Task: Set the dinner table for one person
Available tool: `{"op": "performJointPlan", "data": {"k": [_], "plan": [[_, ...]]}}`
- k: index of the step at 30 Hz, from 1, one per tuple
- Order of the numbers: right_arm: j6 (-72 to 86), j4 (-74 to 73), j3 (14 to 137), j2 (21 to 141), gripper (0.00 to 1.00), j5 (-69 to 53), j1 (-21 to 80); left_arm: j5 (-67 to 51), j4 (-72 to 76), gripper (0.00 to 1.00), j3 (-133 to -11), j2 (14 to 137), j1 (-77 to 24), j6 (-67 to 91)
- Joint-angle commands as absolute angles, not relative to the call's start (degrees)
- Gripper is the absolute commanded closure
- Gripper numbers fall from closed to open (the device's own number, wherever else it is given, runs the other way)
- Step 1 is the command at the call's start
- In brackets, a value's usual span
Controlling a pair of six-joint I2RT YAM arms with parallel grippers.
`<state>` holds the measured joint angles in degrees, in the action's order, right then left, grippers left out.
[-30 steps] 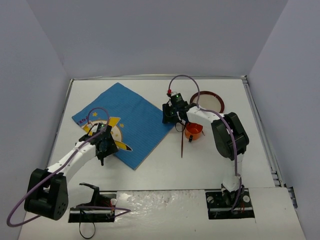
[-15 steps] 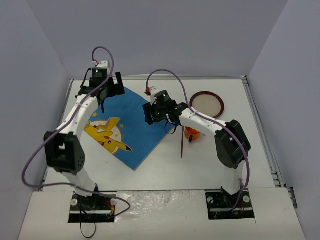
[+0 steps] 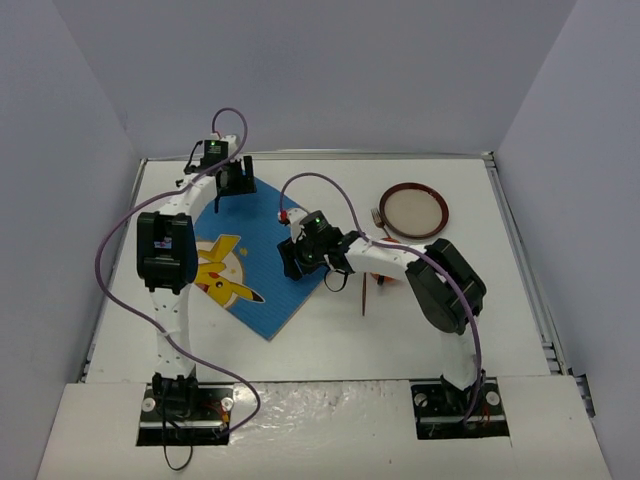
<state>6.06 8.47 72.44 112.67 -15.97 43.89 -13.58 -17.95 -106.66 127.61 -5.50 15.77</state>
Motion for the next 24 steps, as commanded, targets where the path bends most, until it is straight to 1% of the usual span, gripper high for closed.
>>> {"op": "performJointPlan", "data": {"k": [1,6,12,18,24], "plan": [[6.07,15.11,70.35,113.95,0.45,-17.13,44.47,-14.76,-6.8,0.37,-110.54,129.33,-3.88,17.7],[6.11,13.77,68.33,114.61,0.45,-16.01,44.58,-15.23,-4.25,0.37,-115.21,136.6,-3.48,20.2],[7.34,13.36,64.76,114.11,0.46,-16.18,44.9,-12.81,-6.54,0.37,-121.04,143.79,-2.24,23.35],[8.87,12.92,61.98,113.12,0.46,-16.34,45.0,-13.52,-5.19,0.37,-124.27,146.86,-0.27,26.01],[8.71,12.13,61.87,111.88,0.46,-16.96,45.35,-14.06,-2.72,0.36,-124.54,145.81,1.93,24.97]]}}
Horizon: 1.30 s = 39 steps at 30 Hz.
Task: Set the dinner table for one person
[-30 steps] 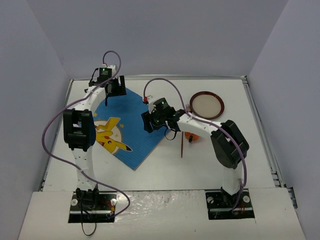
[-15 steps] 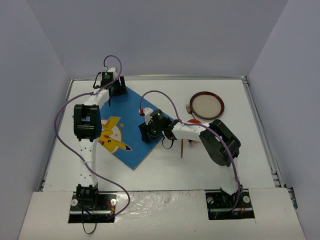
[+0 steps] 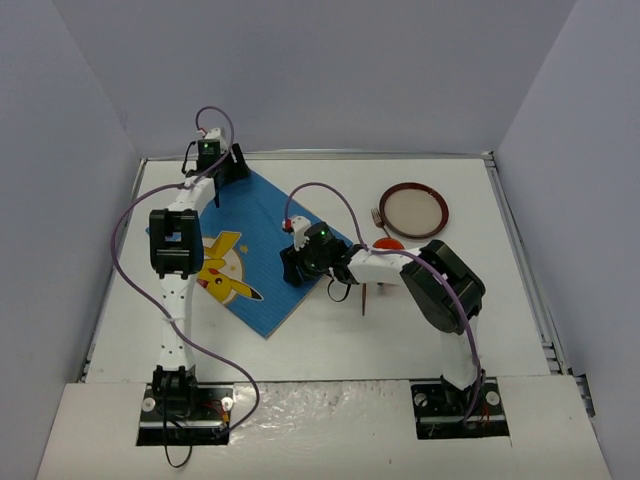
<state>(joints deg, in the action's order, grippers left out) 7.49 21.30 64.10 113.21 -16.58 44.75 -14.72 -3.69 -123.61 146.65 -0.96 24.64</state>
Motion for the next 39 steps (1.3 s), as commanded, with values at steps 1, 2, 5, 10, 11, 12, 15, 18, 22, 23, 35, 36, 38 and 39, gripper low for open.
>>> {"op": "performJointPlan", "data": {"k": [1,2,5,10,11,12,15,18,22,23,35,36,38,39], "plan": [[7.99,11.34,62.92,111.22,0.45,-16.67,45.39,-14.73,-2.52,0.35,-125.33,144.93,2.22,24.54],[7.27,10.53,63.98,110.54,0.45,-16.37,45.44,-15.41,-2.3,0.34,-126.14,144.04,2.52,24.12],[4.75,7.25,69.83,110.09,0.43,-15.68,45.41,-16.18,-2.52,0.29,-128.21,141.41,2.64,21.89],[3.67,5.74,80.46,109.67,0.39,-13.91,44.93,-16.7,-2.17,0.19,-128.46,135.19,2.64,20.55],[3.69,5.58,82.21,109.5,0.38,-13.52,44.77,-16.79,-2.11,0.17,-128.13,133.61,2.64,20.57],[3.79,5.51,83.34,109.34,0.36,-13.27,44.59,-16.84,-2.11,0.15,-127.76,132.64,2.61,20.57],[5.7,5.54,86.92,107.86,0.32,-11.72,43.45,-16.22,-4.24,0.08,-126.42,128.04,2.54,20.82],[8.52,5.62,86.92,104.86,0.25,-10.11,40.87,-15.47,-8.43,0.03,-124.98,123.5,2.37,20.65],[12.39,5.57,83.14,99.83,0.17,-7.81,36.11,-13.3,-14.51,0.03,-120.48,116.88,1.32,20.13],[13.09,5.61,82.22,98.33,0.15,-6.66,34.84,-12.76,-15.78,0.03,-118.75,115.03,1.09,20.13],[26.89,4.89,62.4,78.85,0.0,6.63,16.55,-5.21,-24.68,0.03,-91.44,92.68,-5.62,21.91],[27.34,4.79,61.15,77.97,0.0,6.24,14.8,-5.08,-23.81,0.03,-88.94,91.26,-6.05,21.78],[27.39,4.6,59.16,76.71,0.0,4.33,12.57,-5.36,-20.96,0.03,-85.2,88.9,-6.97,21.57],[27.26,4.45,58.74,76.46,0.0,3.23,11.45,-5.55,-20.27,0.03,-83.66,88.68,-7.34,21.87]]}}
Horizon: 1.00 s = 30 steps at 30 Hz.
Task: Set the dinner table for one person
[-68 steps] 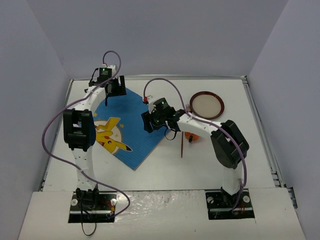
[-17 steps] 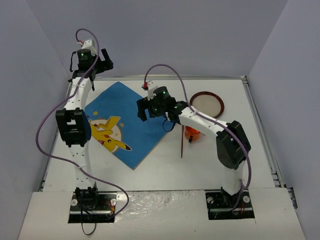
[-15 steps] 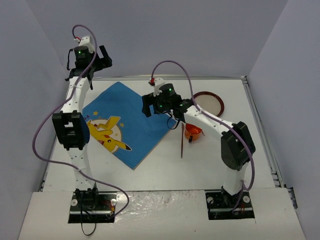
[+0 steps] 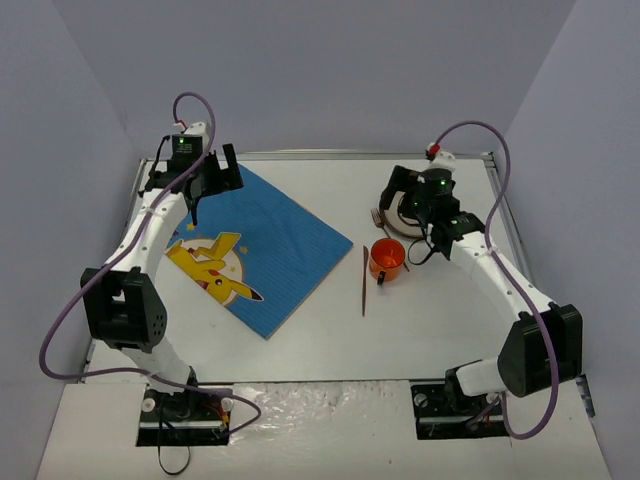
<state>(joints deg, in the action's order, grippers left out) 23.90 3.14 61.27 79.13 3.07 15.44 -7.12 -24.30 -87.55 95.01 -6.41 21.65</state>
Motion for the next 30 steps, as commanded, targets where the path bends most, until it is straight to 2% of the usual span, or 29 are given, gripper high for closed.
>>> {"op": "performJointPlan", "data": {"k": [1,5,14,24,30], "plan": [[26.77,4.2,58.36,76.43,0.02,2.42,10.96,-5.62,-19.99,0.03,-83.44,89.2,-8.17,22.32],[25.05,3.57,56.98,76.02,0.05,-0.86,10.11,-2.83,-19.16,0.03,-83.38,93.85,-13.34,23.44],[22.7,2.81,54.58,74.18,0.05,-5.12,10.11,4.11,-21.16,0.03,-77.22,103.03,-20.67,29.82],[22.1,2.81,52.82,73.13,0.05,-8.3,10.11,3.56,-22.33,0.03,-61.22,98.7,-21.09,34.64],[21.95,2.87,52.56,73.33,0.05,-8.56,10.11,3.2,-24.24,0.03,-56.82,97.71,-21.01,35.82]]}}
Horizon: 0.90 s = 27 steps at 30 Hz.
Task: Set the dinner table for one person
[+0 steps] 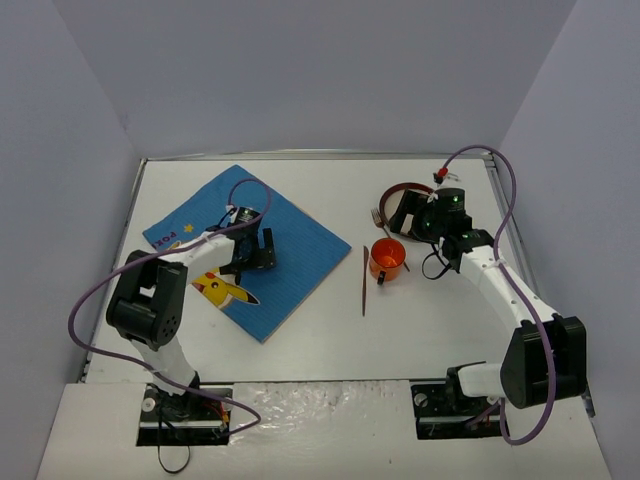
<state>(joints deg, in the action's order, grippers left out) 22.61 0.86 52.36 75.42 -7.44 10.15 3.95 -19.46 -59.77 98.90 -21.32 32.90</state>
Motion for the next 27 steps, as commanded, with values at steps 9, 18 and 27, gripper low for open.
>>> {"op": "performJointPlan", "data": {"k": [9,18,27], "plan": [[20.81,3.23,53.28,74.05,0.05,-11.03,10.35,3.35,-23.99,0.03,-83.66,101.53,-20.31,21.79],[20.68,3.25,52.62,73.21,0.05,-10.8,10.46,-8.19,-14.2,0.24,-100.36,115.04,-14.7,22.82],[20.6,3.66,51.63,74.15,0.05,-11.78,10.55,-25.1,3.22,0.76,-101.48,126.06,-10.07,27.74]]}}
